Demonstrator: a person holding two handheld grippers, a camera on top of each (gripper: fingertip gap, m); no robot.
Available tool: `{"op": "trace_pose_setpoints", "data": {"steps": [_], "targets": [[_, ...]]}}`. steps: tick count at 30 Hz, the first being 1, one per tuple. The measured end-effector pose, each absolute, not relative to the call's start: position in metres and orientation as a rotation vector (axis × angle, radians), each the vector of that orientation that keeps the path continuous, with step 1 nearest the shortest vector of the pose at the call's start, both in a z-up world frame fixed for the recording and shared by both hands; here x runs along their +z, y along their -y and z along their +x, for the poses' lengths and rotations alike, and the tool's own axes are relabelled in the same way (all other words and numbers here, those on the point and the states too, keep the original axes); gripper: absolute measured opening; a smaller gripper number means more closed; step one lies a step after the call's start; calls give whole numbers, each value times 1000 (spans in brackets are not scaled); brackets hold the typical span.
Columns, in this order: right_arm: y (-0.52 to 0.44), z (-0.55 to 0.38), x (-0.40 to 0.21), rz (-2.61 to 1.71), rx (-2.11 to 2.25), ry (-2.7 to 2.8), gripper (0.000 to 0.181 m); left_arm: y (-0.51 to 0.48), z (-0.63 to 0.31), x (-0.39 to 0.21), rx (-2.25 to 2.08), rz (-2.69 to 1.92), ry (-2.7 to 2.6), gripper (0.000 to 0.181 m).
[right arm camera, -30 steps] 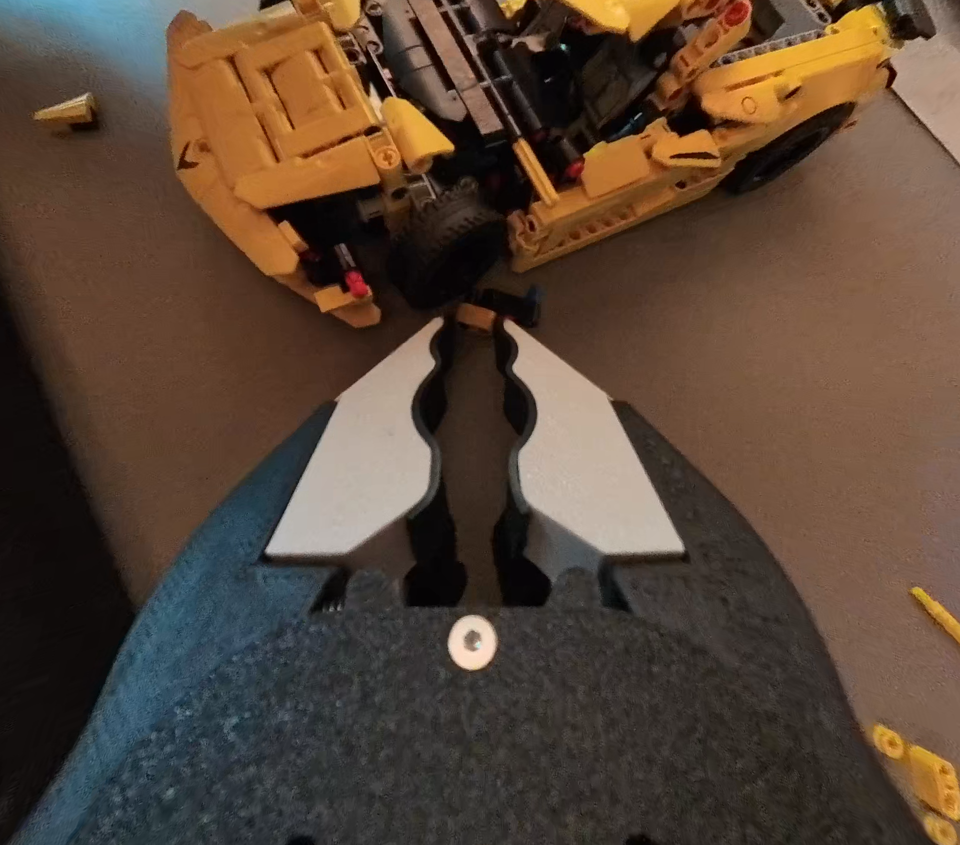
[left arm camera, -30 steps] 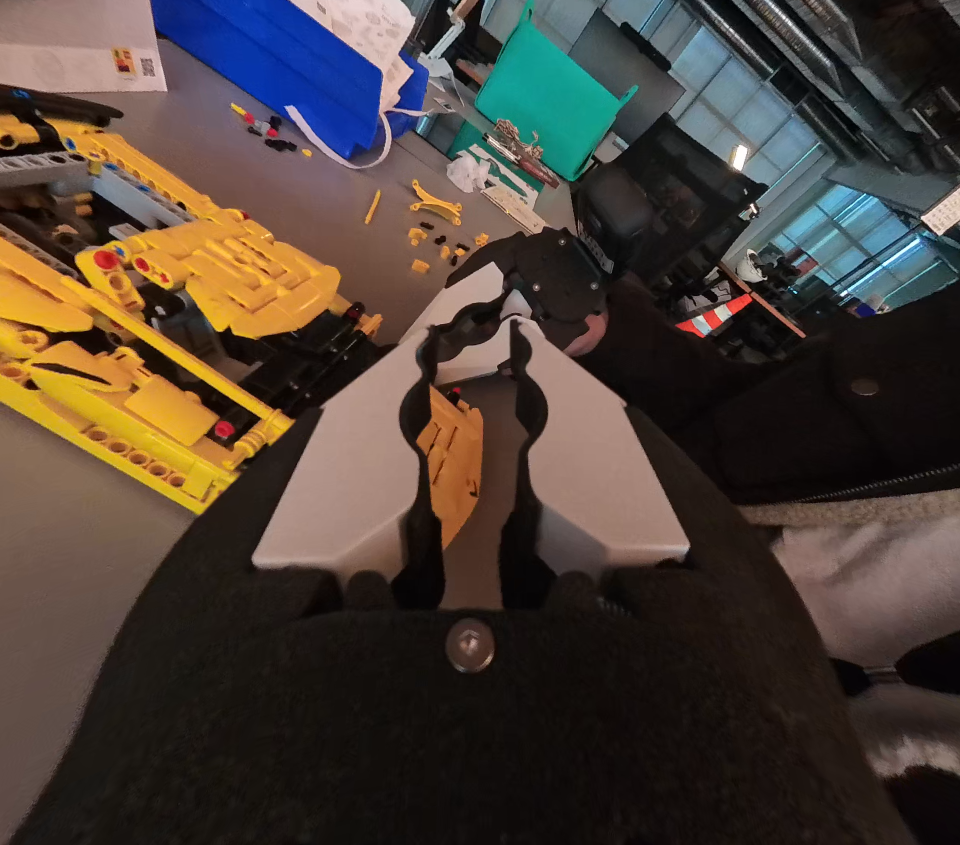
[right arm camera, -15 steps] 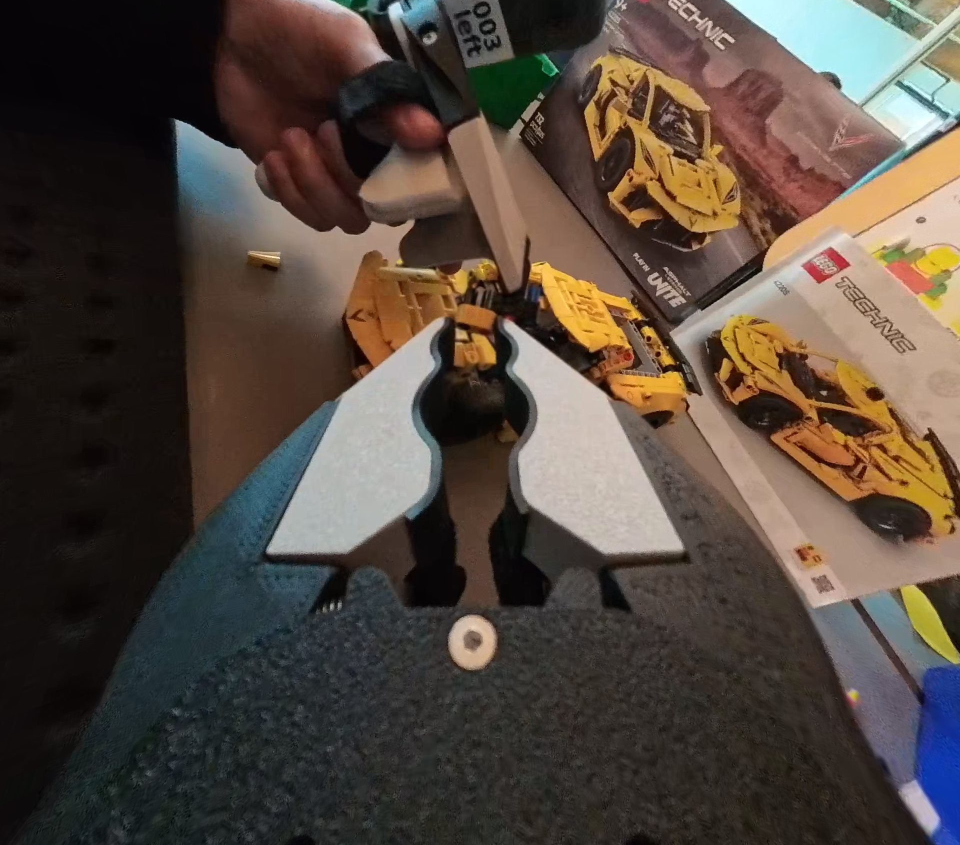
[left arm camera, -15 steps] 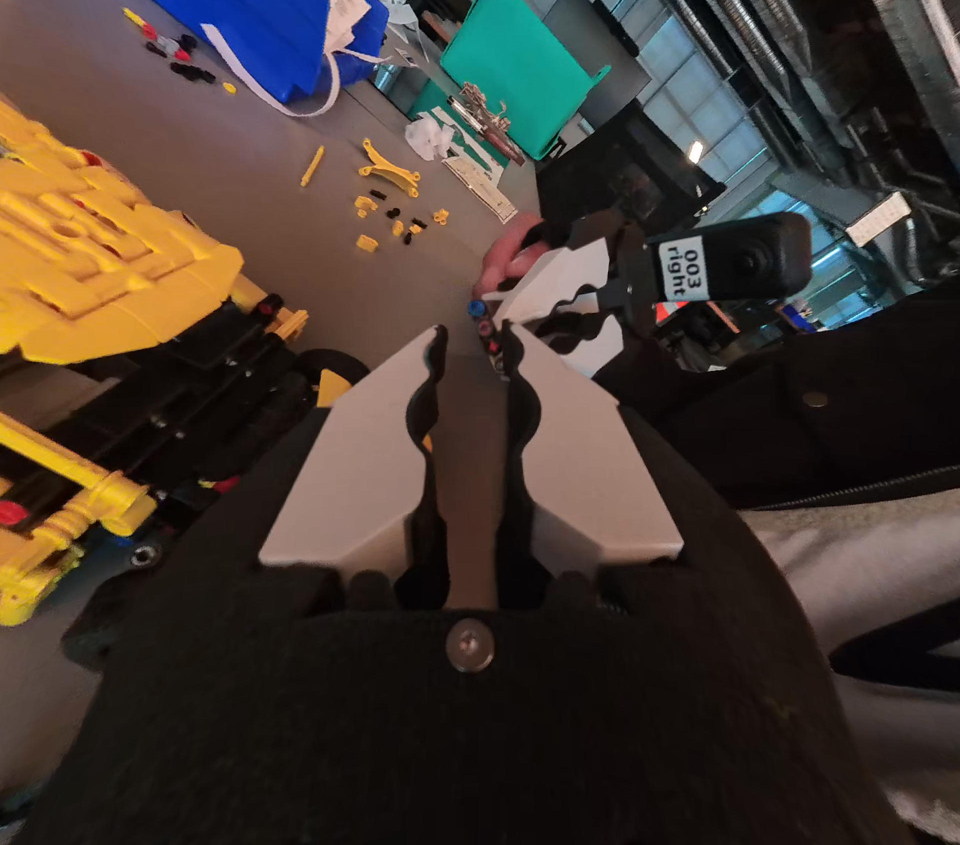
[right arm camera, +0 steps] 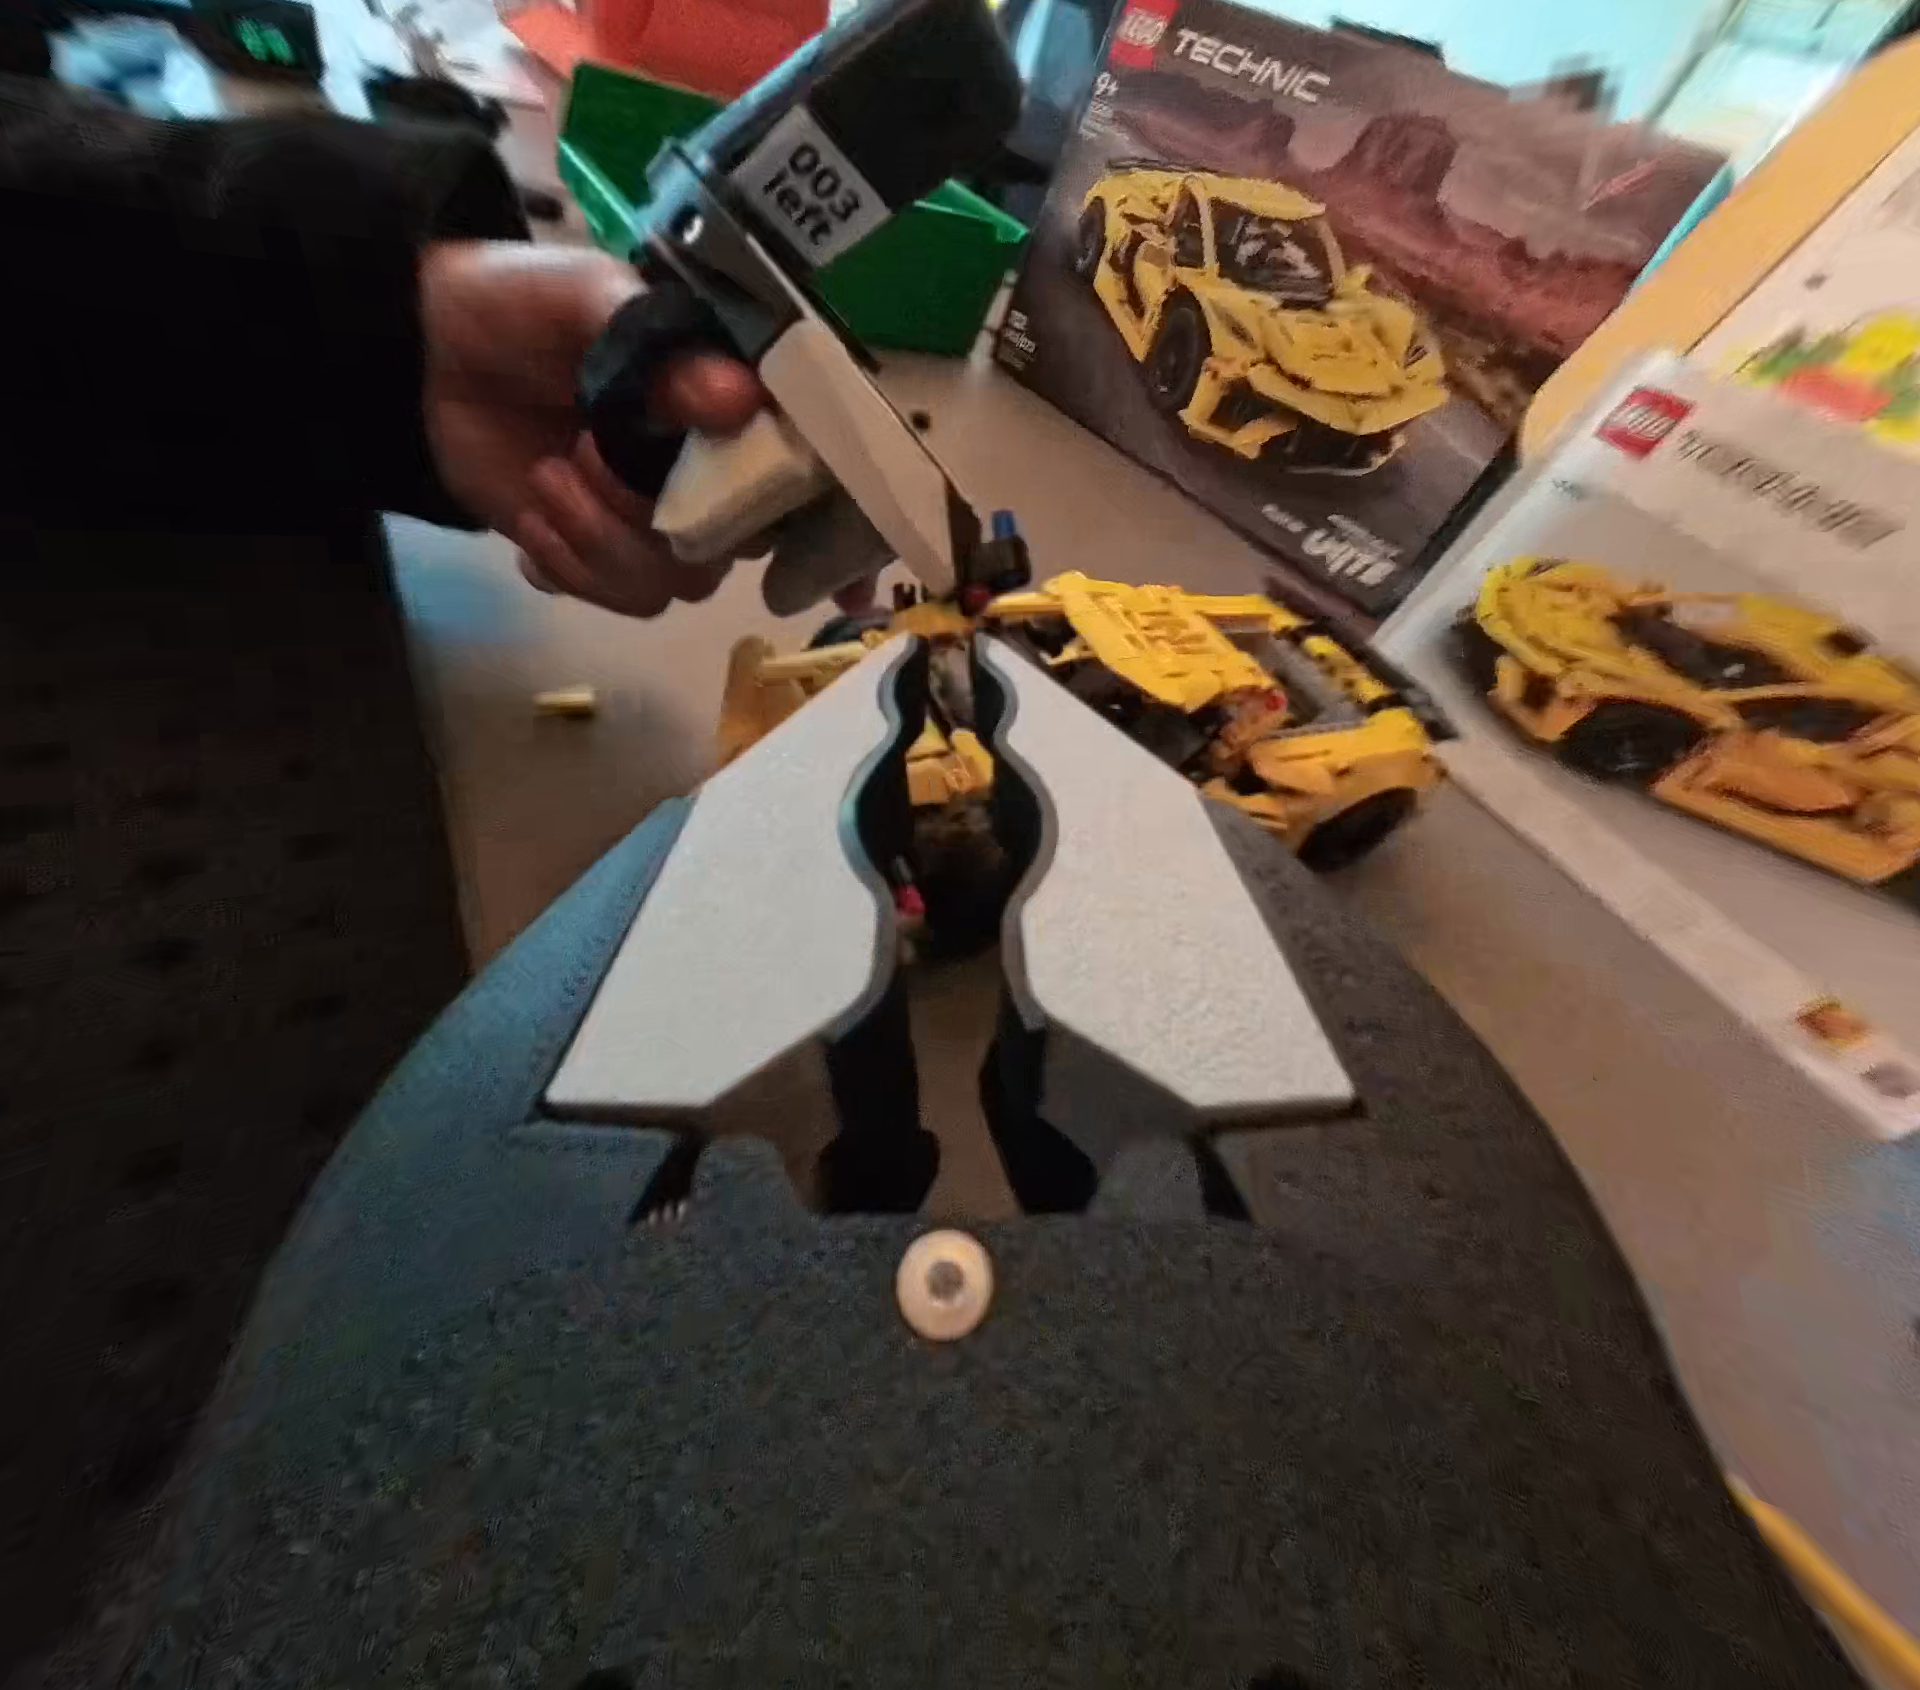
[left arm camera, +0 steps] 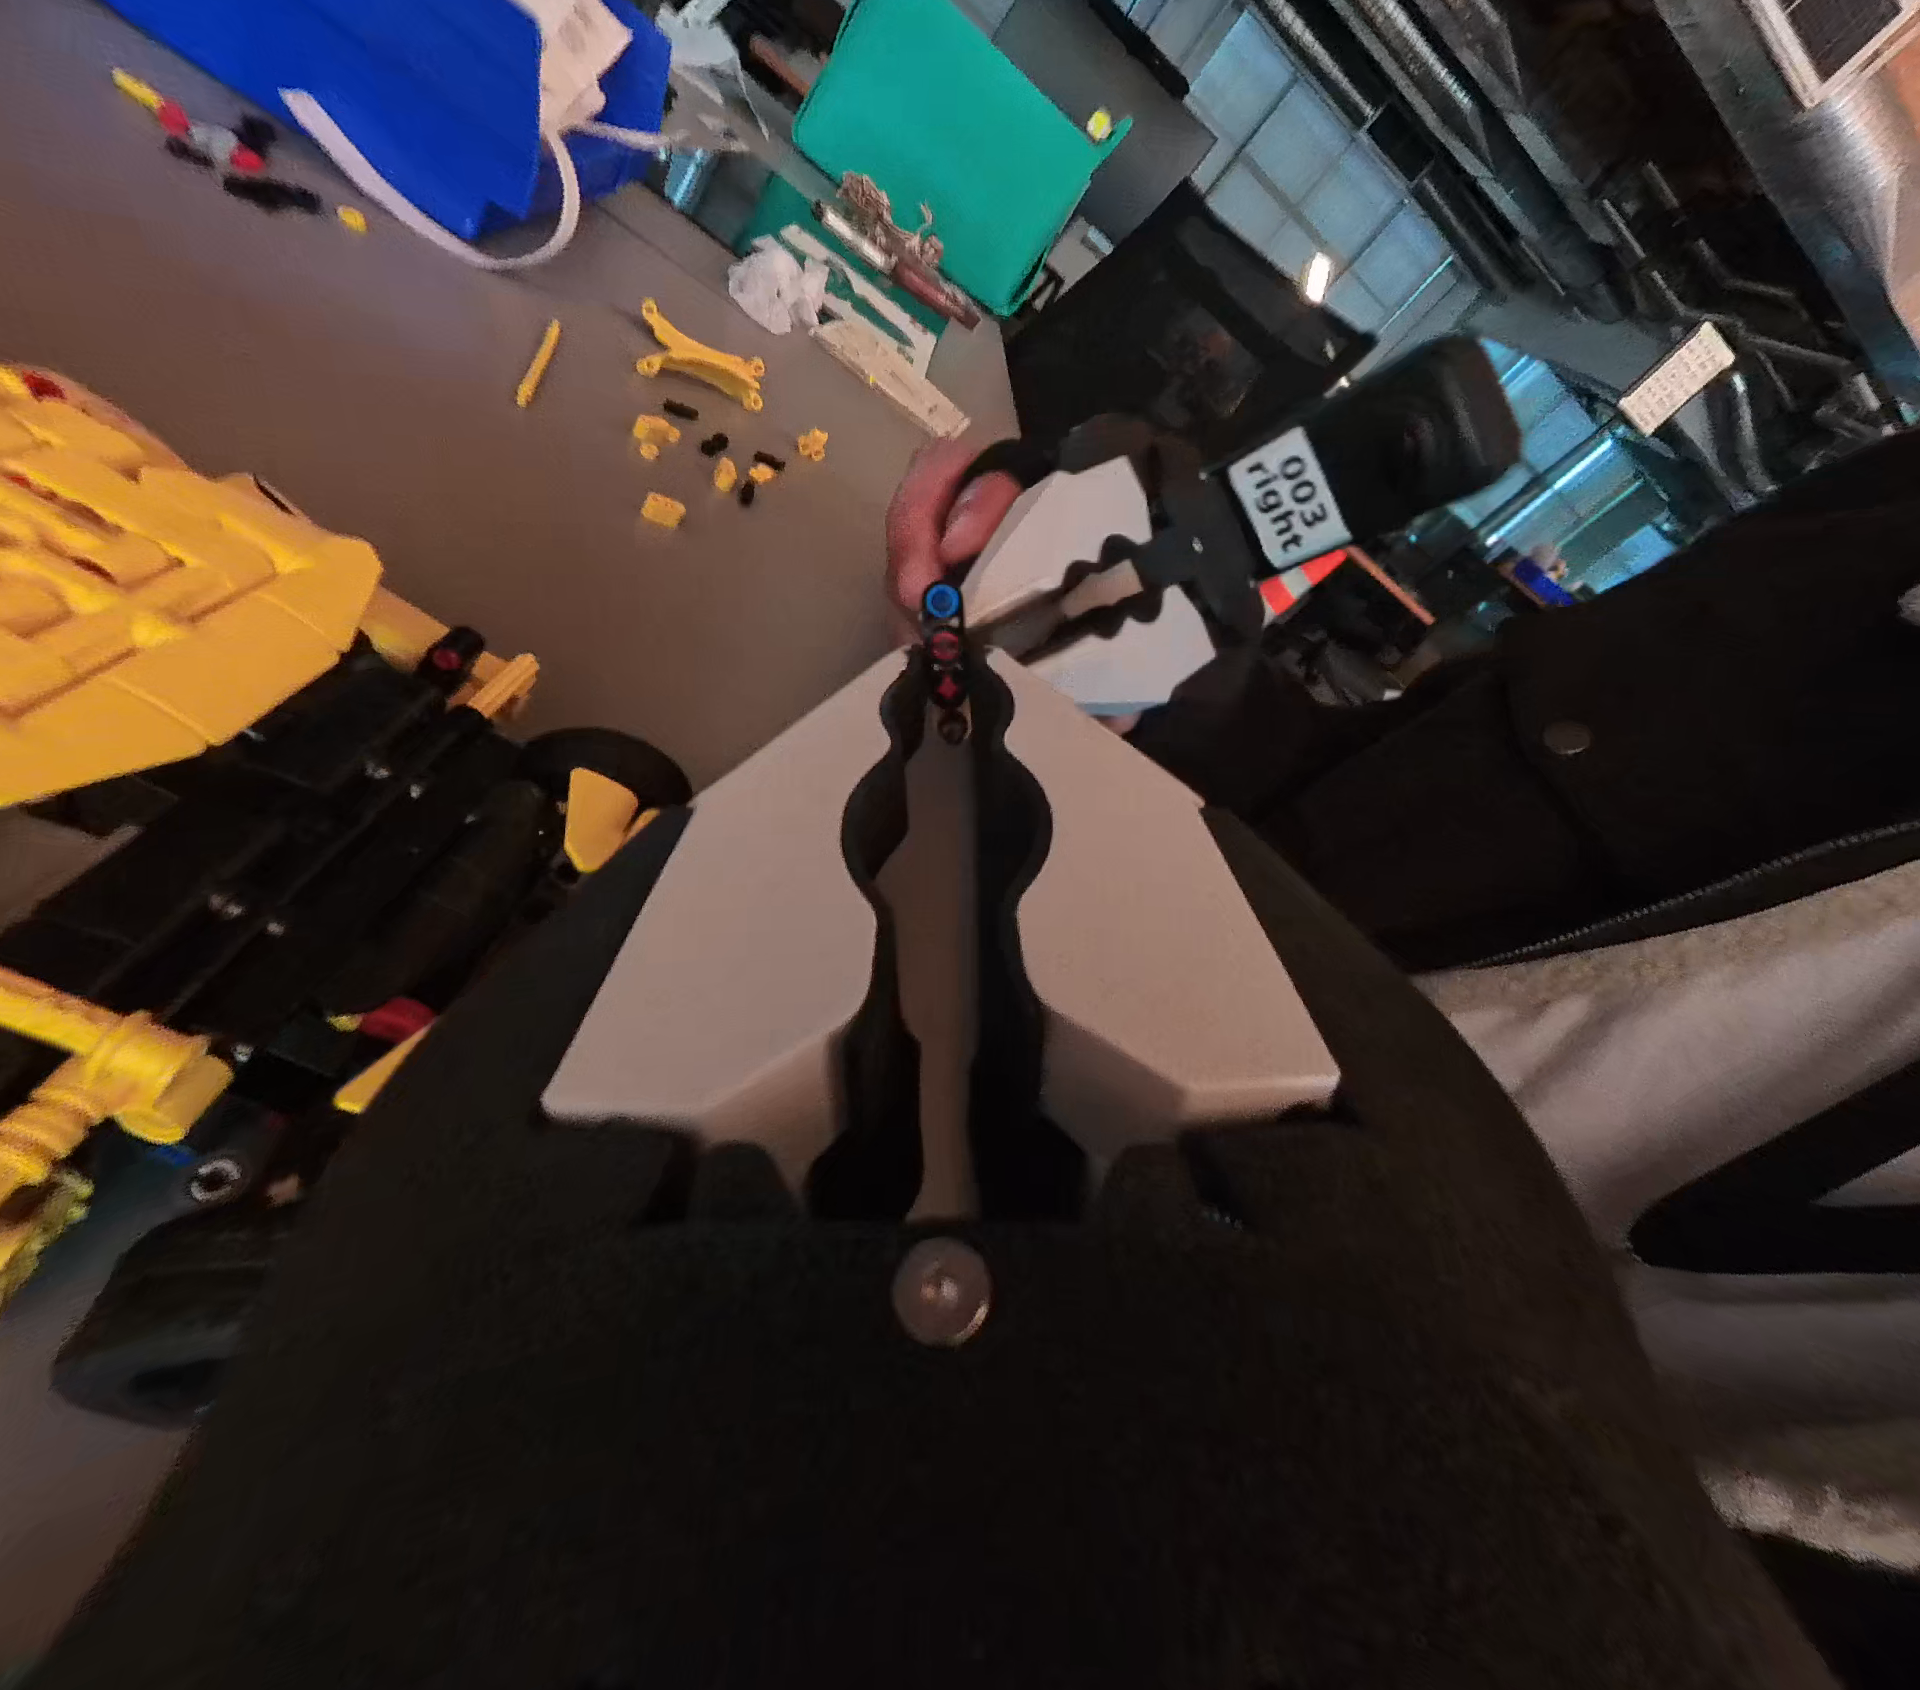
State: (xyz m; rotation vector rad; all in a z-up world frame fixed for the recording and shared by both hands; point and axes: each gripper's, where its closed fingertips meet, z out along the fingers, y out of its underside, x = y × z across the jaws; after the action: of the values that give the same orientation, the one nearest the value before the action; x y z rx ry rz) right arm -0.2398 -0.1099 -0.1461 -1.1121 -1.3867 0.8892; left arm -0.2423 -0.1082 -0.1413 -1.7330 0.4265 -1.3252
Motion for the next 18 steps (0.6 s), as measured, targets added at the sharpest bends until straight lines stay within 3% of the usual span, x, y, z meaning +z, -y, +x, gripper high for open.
{"op": "trace_pose_setpoints", "data": {"steps": [6, 14, 18], "targets": [[128, -249, -138, -1473, 1724, 1274, 32, 112, -249, -118, -1447, -1584, -369, 7], [126, -249, -133, -1470, 1806, 1208, 9, 118, -238, -120, -1445, -1589, -431, 7], [128, -247, -130, -1466, 1852, 1230, 7, 120, -237, -118, -1359, -1588, -493, 7]]}}
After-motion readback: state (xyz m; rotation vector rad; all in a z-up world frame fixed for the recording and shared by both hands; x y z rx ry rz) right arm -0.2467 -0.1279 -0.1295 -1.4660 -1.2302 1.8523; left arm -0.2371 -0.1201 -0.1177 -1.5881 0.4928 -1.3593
